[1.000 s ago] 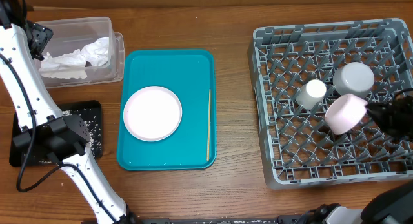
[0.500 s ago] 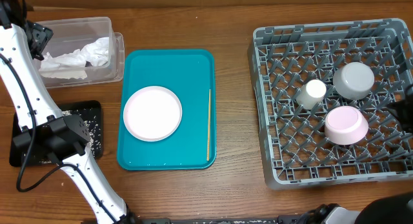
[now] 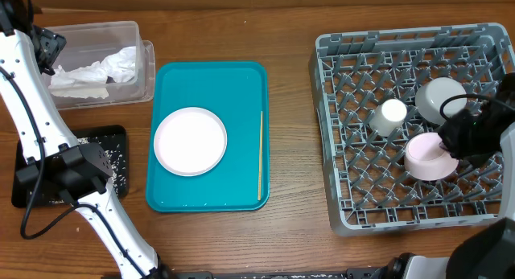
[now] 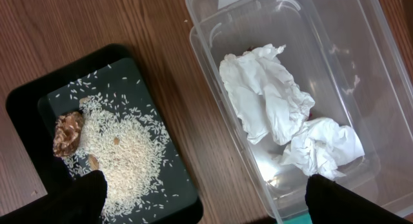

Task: Sort waste into correct bins and load items into the dishwasher
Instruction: 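Lower the pink bowl into the rack's lower right and release, then move the right gripper to the wooden chopstick on the teal tray and grasp it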

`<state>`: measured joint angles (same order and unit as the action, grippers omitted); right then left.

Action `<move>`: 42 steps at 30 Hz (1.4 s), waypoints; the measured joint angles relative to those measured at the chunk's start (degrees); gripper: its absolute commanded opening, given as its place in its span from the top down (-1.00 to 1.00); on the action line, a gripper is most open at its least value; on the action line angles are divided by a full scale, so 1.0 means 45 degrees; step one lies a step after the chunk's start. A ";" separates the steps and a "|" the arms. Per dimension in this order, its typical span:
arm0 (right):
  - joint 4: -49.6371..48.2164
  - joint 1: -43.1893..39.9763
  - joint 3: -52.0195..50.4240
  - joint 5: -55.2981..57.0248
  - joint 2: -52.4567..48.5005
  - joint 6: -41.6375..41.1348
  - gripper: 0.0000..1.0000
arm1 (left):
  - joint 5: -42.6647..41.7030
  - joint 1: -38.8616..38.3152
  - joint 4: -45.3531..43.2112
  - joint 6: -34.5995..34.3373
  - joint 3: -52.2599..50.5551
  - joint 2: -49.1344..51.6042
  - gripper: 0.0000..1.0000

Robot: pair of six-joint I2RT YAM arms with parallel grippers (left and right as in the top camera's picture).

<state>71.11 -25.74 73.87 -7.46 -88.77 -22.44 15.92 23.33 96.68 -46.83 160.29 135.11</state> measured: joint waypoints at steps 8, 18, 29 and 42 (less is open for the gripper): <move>0.0238 0.0000 -0.0253 0.1141 -0.0078 -0.0991 0.92 | 0.0000 0.0000 0.0000 0.0000 0.0000 0.0000 -1.00; 0.1637 0.0019 0.0291 0.2657 0.0063 -0.2769 0.92 | 0.0000 0.0000 0.0000 0.0000 0.0000 0.0000 -1.00; -0.1447 0.3861 0.0850 -0.3045 0.4163 -0.0699 -0.73 | -0.0005 -0.0019 -0.0005 0.0000 0.0000 0.0000 -1.00; -0.4809 1.3138 0.0976 0.0102 0.0515 -0.2477 -0.27 | 0.0000 -0.0024 -0.0005 0.0000 0.0000 0.0000 -1.00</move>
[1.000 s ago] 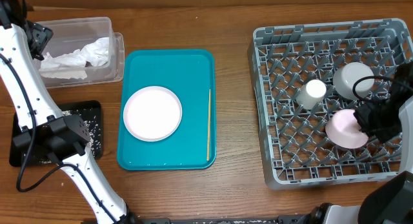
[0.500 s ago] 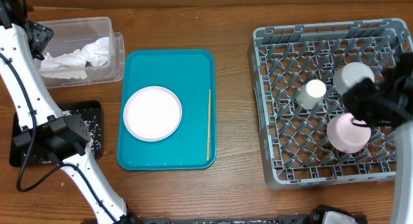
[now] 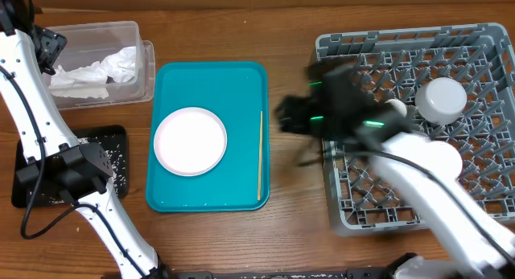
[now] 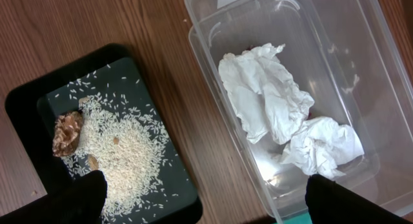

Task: Sort waste into correct bins and load items into the dishwasher
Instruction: 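Move the right gripper to the wooden chopstick on the teal tray and grasp it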

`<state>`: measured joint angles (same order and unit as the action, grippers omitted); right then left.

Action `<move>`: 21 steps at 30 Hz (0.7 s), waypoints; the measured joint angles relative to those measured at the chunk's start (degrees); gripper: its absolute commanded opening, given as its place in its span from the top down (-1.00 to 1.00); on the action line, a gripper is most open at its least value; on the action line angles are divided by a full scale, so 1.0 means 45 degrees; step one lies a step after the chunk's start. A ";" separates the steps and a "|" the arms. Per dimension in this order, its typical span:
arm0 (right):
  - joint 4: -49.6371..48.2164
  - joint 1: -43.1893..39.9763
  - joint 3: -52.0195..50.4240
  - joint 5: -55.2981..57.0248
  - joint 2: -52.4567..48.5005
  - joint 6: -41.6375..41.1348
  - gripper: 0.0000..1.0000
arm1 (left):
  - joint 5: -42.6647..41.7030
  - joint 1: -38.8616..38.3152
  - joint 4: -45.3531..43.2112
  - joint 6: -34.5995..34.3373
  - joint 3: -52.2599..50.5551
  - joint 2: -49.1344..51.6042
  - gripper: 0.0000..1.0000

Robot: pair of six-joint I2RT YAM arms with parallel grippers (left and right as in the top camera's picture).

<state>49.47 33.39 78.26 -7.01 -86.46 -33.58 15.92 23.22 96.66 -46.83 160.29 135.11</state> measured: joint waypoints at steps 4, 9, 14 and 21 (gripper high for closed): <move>-0.0583 0.1598 0.0000 0.1248 -0.2555 -0.0729 -0.18 | 0.0000 0.0000 0.0005 0.0000 0.0000 0.0000 -1.00; -0.0656 0.2322 0.0000 0.2375 -0.5003 -0.1496 -0.08 | 0.0000 0.0000 0.0005 0.0000 0.0000 0.0000 -1.00; -0.0665 0.2356 -0.0005 0.2793 -0.6003 -0.1758 -0.04 | 0.0000 0.0000 0.0005 0.0000 0.0000 0.0000 -1.00; -0.1015 0.3123 -0.0005 0.3089 -0.6018 -0.1996 0.10 | 0.0000 0.0000 0.0000 0.0000 0.0000 0.0000 -1.00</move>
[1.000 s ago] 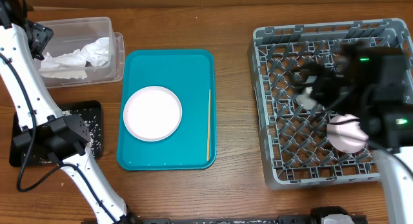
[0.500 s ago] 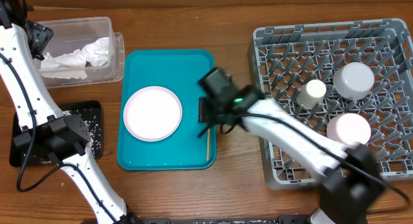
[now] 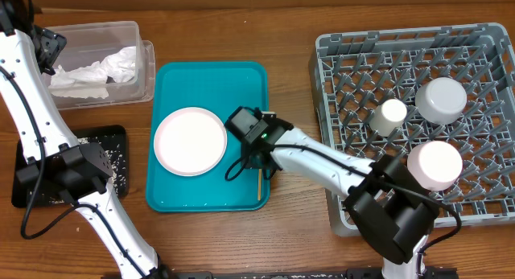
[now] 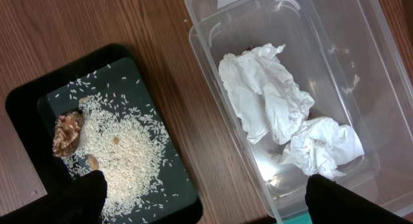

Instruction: Sort waste into correct bins and load items into the dishwasher

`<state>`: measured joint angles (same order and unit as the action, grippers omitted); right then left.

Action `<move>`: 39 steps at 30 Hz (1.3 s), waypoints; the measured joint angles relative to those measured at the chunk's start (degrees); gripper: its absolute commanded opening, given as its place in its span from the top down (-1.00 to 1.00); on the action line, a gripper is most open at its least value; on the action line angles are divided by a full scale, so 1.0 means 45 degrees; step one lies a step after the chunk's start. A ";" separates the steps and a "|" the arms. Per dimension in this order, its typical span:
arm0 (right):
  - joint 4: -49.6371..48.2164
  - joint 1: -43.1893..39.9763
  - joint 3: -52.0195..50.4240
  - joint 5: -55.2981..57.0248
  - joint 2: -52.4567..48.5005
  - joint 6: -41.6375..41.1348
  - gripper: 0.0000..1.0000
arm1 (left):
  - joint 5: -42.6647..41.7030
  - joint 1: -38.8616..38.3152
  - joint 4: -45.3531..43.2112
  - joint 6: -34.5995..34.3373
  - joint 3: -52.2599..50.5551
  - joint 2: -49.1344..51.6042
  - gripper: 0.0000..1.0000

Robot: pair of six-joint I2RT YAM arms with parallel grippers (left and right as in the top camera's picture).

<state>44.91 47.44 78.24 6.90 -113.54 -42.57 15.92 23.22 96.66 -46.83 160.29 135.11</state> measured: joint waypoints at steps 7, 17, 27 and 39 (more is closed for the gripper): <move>-0.0238 0.0714 0.0000 0.0393 0.0000 -0.0151 0.11 | 0.0000 0.0000 0.0000 0.0000 0.0000 0.0000 -1.00; -0.0500 0.0729 0.0000 0.0923 -0.0311 -0.0345 0.11 | 0.0000 0.0000 0.0005 0.0000 0.0000 0.0000 -1.00; -0.0631 0.0743 0.0034 0.1098 -0.0787 -0.0384 0.40 | 0.0000 0.0000 0.0005 0.0000 0.0000 0.0000 -1.00; 0.1078 0.0714 0.0879 0.1258 -0.0981 -0.0797 0.92 | 0.0000 0.0000 0.0005 0.0000 0.0000 0.0000 -1.00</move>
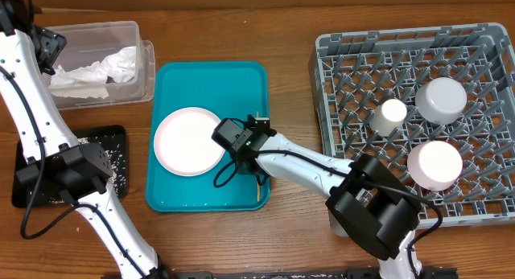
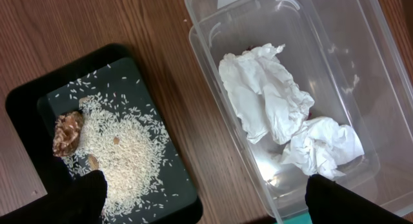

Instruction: Sort waste into correct bins and load items into the dishwasher

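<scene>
A white plate (image 1: 187,141) lies on the teal tray (image 1: 209,86), and a thin chopstick (image 1: 261,126) lies along the tray's right side. My right gripper (image 1: 231,138) is low at the plate's right edge; its jaws are hidden from the overhead camera. In the grey dish rack (image 1: 338,54) stand a pink bowl (image 1: 434,165), a grey bowl (image 1: 440,98) and a white cup (image 1: 392,116). My left gripper (image 2: 203,201) hangs open and empty, high above the black tray (image 2: 39,101) of rice (image 2: 122,153) and the clear bin (image 2: 348,69) of crumpled tissue (image 2: 271,101).
A brown food scrap (image 2: 66,135) sits at the rice pile's left edge. The clear bin (image 1: 145,70) stands at the back left, the black tray (image 1: 113,138) in front of it. The right arm stretches across the tray's lower right over part of the chopstick.
My right gripper has moved left from the bare tray between plate and chopstick to the plate's right edge. The left arm, plate and rack contents are unchanged.
My right gripper was first in the rack at the tilted pink bowl. Then the arm was blurred at the rack's left edge, with the bowl left behind upside down. After that it was over the tray, and now at the plate. The left gripper stayed open above the bins.
</scene>
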`<state>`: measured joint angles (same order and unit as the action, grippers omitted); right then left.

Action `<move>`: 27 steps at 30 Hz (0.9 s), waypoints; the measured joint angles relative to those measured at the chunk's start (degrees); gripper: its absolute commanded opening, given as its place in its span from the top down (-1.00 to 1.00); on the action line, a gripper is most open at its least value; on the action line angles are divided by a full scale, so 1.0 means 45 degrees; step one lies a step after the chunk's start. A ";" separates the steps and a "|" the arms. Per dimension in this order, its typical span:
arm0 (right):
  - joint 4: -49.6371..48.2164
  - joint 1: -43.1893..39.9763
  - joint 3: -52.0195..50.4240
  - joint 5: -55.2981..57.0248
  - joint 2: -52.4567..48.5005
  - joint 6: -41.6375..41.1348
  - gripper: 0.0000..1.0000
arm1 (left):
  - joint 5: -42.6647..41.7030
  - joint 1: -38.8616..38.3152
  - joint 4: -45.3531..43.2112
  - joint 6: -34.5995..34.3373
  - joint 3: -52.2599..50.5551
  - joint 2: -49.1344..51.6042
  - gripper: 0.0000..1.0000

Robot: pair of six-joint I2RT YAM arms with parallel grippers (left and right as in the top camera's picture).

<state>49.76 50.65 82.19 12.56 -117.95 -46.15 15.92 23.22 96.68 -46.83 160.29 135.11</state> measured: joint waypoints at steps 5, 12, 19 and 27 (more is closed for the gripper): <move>0.1681 -0.0296 0.2108 -0.0117 0.0024 0.0185 0.92 | 0.0005 0.0000 0.0000 0.0000 0.0000 0.0000 -1.00; 0.3283 -0.2147 0.4371 -0.0175 0.1520 0.1807 0.92 | 0.0000 0.0000 -0.0005 0.0000 0.0000 0.0000 -1.00; 0.4308 -0.5950 0.5013 -0.0918 0.3798 0.6222 0.92 | 0.0000 0.0000 -0.0005 0.0000 0.0000 0.0000 -1.00; 0.3536 -0.7975 0.3599 -0.3259 0.3599 0.9564 0.92 | 0.0000 0.0000 -0.0005 0.0000 0.0000 0.0000 -1.00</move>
<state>65.67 14.76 98.39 -2.11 -101.75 -3.11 15.92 23.22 96.66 -46.83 160.29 135.11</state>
